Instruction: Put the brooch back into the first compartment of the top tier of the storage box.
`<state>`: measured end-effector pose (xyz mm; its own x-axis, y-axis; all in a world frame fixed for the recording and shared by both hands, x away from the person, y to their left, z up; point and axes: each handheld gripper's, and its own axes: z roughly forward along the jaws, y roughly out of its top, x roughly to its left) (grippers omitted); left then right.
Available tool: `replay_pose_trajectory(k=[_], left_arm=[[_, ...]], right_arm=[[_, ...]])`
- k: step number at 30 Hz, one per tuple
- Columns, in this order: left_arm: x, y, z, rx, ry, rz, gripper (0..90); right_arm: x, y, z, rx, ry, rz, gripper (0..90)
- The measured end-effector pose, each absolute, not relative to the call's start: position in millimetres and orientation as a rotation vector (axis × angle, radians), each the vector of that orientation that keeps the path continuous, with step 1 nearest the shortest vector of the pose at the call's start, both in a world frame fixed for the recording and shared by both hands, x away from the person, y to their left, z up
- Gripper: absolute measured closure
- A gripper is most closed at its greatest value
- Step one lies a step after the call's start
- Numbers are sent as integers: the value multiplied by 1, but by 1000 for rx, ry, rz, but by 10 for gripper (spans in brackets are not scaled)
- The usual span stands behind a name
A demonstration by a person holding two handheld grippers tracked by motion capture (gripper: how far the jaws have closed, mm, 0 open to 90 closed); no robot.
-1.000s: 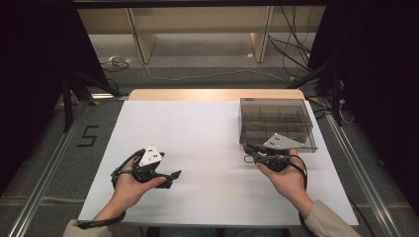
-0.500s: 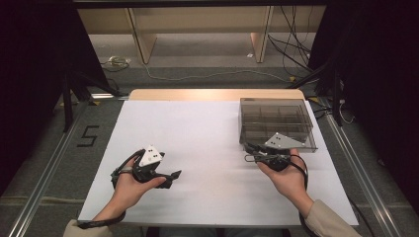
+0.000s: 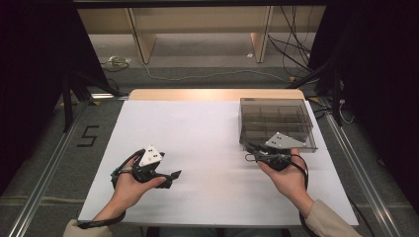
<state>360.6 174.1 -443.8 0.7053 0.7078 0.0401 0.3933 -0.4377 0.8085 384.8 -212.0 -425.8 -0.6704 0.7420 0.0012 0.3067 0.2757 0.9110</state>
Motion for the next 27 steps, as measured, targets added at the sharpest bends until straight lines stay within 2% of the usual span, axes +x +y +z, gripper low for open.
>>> replay_pose_trajectory(k=[27], left_arm=[[361,174,-444,2078,838,478,148]], right_arm=[[386,-214,-424,950,2106,1373,810]])
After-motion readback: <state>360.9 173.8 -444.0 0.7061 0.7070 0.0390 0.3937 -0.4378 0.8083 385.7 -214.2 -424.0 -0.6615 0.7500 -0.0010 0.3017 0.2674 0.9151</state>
